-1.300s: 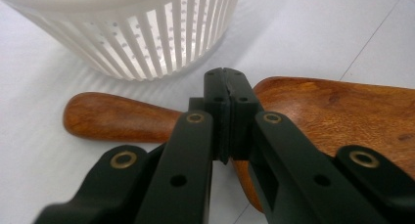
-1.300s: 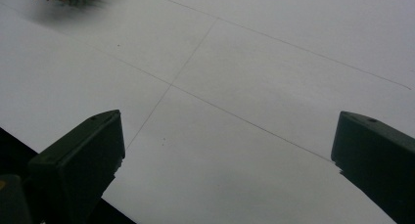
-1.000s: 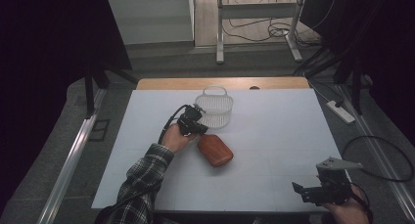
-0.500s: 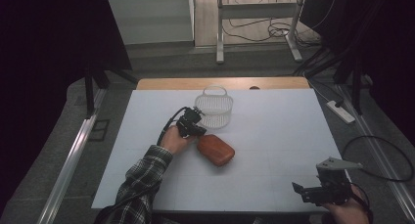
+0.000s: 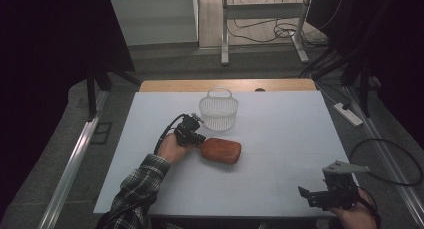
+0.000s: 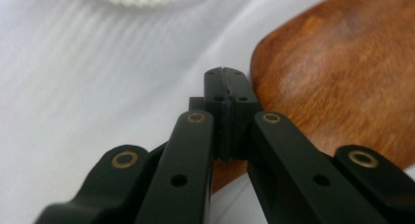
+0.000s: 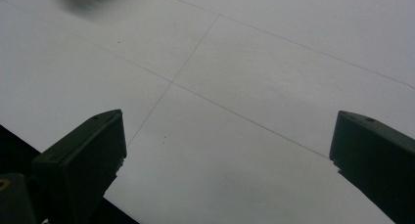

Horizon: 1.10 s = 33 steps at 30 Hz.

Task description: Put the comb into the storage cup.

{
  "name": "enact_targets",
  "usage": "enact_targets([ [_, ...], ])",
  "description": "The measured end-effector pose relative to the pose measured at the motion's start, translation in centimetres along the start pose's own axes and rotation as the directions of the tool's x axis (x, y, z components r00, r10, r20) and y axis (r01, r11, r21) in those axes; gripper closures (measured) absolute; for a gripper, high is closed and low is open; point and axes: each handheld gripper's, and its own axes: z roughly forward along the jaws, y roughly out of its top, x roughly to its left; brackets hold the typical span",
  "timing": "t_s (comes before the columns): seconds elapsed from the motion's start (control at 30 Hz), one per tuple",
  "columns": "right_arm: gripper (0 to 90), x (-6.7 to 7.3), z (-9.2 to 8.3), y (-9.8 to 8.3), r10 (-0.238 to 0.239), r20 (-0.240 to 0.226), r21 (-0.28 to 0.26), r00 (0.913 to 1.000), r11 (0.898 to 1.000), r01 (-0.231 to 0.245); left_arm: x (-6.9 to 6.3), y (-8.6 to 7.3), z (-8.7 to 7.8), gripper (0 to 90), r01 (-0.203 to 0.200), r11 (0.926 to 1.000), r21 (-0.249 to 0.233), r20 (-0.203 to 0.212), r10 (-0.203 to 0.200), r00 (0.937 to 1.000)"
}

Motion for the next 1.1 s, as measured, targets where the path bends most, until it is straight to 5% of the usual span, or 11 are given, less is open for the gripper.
enact_targets([
  [0.43, 0.2, 0.1, 0.0, 0.0, -0.004, 0.001, 0.002, 1.0000, 1.000, 0.004, -0.6, -2.3, -0.8, 89.1, 0.033, 0.9995, -0.003, 0.022, -0.033, 0.9992],
  [1.1, 0.4, 0.1, 0.1, 0.1, -0.015, -0.005, 0.005, 0.9999, 1.000, 0.015, -3.4, -5.4, -2.0, 89.1, 0.107, 0.9941, -0.014, 0.050, -0.106, 0.9930],
])
